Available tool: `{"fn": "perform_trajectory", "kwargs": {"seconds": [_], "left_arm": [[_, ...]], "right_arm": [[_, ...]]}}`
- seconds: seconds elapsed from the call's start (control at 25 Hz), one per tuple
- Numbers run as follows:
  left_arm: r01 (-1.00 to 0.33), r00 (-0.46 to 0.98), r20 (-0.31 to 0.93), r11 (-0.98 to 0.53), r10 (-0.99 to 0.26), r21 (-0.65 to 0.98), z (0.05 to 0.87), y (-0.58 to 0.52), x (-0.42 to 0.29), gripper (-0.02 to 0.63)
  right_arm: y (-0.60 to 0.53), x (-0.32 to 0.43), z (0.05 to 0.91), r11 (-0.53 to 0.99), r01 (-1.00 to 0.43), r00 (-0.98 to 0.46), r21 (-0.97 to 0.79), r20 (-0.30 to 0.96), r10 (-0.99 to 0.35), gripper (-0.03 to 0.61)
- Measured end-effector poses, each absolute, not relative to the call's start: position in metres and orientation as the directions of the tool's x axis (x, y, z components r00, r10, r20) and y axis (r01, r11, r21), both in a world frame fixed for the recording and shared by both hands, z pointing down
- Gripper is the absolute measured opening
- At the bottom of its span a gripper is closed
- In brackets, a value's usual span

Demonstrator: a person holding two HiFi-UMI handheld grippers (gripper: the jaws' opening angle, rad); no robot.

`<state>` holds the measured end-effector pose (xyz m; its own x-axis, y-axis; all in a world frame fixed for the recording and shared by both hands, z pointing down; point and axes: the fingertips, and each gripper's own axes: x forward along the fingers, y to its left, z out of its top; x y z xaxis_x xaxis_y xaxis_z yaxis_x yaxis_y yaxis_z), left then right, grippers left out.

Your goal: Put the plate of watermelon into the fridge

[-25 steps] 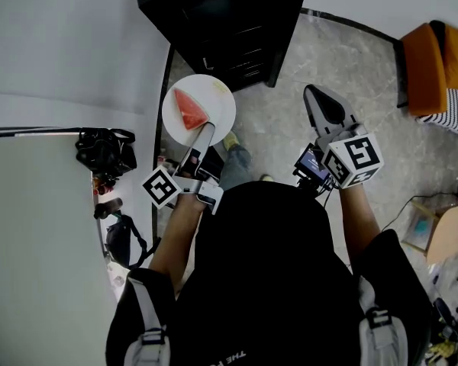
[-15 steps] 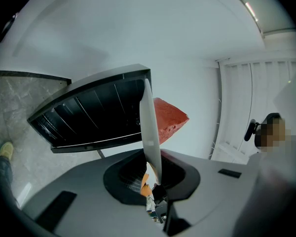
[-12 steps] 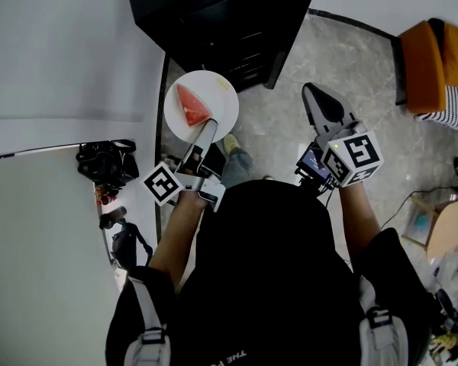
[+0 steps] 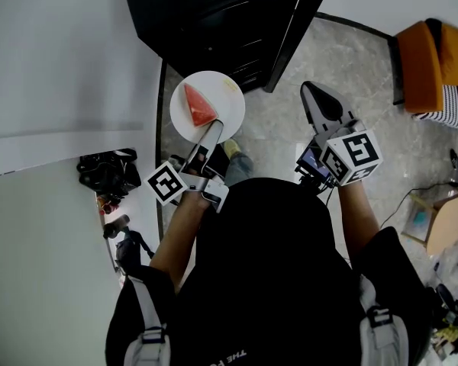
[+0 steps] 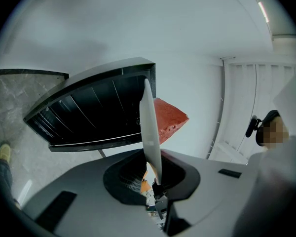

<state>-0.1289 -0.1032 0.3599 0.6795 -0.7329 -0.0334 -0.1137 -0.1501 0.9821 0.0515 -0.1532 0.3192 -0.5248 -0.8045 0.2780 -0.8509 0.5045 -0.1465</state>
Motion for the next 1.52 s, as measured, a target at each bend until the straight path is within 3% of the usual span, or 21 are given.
{"fn": "perform_trajectory", "kwargs": {"seconds": [1.52], "left_arm": [[-0.045,0.801,-0.036,-0.121,-0.598,0.992,0.389,-0.171,-0.155,0.046]], "right_arm": [[-0.218,-0.012,0.326,0.461,-0.883,-0.464,-0.088,0.316,-0.827,0.014]]}}
